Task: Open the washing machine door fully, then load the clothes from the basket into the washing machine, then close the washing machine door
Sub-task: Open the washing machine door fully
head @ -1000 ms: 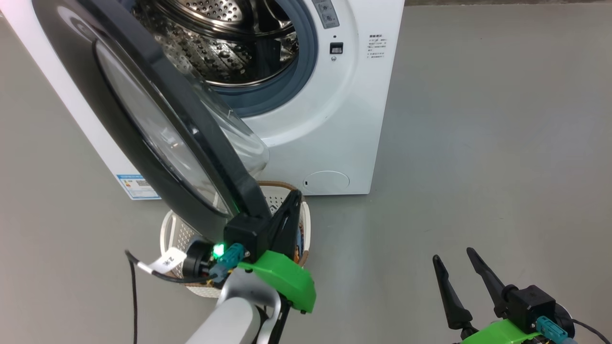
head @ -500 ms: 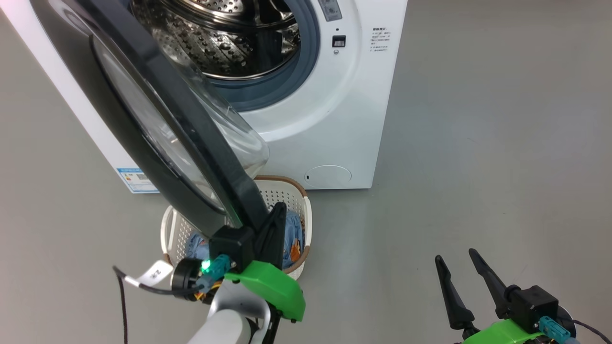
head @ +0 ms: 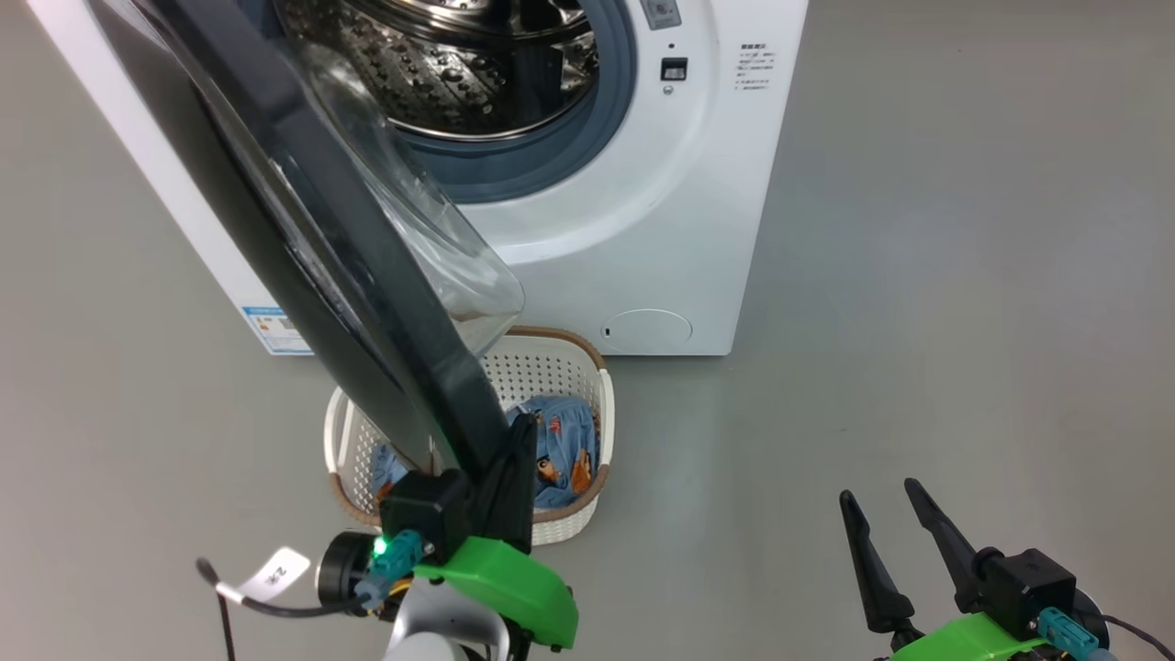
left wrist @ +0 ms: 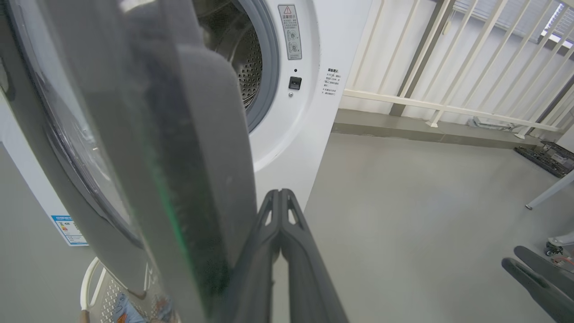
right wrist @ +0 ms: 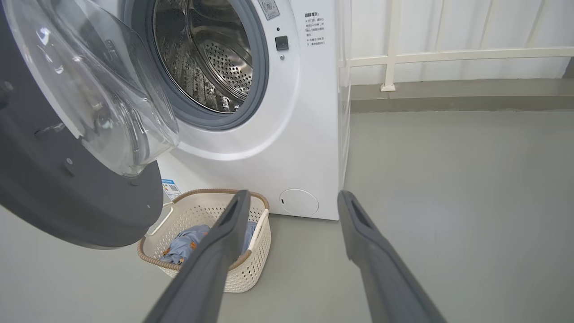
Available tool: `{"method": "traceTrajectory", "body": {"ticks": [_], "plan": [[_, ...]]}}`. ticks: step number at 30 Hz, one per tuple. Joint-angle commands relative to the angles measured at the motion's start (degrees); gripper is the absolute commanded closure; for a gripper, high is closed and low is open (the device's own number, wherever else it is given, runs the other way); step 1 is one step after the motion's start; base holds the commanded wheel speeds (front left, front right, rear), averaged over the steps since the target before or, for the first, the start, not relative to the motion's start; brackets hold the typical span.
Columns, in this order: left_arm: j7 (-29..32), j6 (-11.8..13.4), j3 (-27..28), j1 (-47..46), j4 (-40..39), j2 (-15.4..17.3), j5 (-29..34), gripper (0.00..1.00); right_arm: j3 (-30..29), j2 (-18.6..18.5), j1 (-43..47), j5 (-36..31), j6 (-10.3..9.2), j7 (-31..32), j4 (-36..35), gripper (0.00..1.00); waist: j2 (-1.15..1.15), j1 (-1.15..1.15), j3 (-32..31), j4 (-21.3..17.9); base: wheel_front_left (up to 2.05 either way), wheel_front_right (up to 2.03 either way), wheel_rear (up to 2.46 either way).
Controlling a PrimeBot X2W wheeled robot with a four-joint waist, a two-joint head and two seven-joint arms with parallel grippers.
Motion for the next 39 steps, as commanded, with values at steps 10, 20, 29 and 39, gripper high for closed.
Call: {"method": "traceTrajectory", "body": {"ticks": [10, 20, 29, 39], "plan": [[-2.0, 3.4, 4.4, 1.6, -3.7, 3.0, -0.6, 1.0, 0.8, -0.1, -1.8, -0.2, 0.35, -0.4, -1.2, 0.0, 0.0, 0.0, 1.0, 3.4, 0.0, 0.0, 0.0], [-3.0, 5.2, 4.7, 3.5, -7.0, 4.5, 0.5, 1.0, 0.1, -0.1, -2.2, -1.2, 0.35, 0.2, -2.0, 0.0, 0.0, 0.0, 1.9, 8.9, 0.0, 0.0, 0.0], [-3.1, 6.6, 5.6, 5.8, -8.0, 5.8, 0.1, 1.0, -0.1, -0.1, -1.7, -1.3, 0.35, 0.5, -2.1, 0.0, 0.0, 0.0, 1.0, 13.3, 0.0, 0.0, 0.0], [-5.1, 6.8, 9.5, 5.8, -7.2, 8.6, -0.8, 1.0, -0.1, -0.1, -1.4, -1.4, 0.35, 1.0, -3.0, 0.0, 0.0, 0.0, 0.8, 15.8, 0.0, 0.0, 0.0]]}}
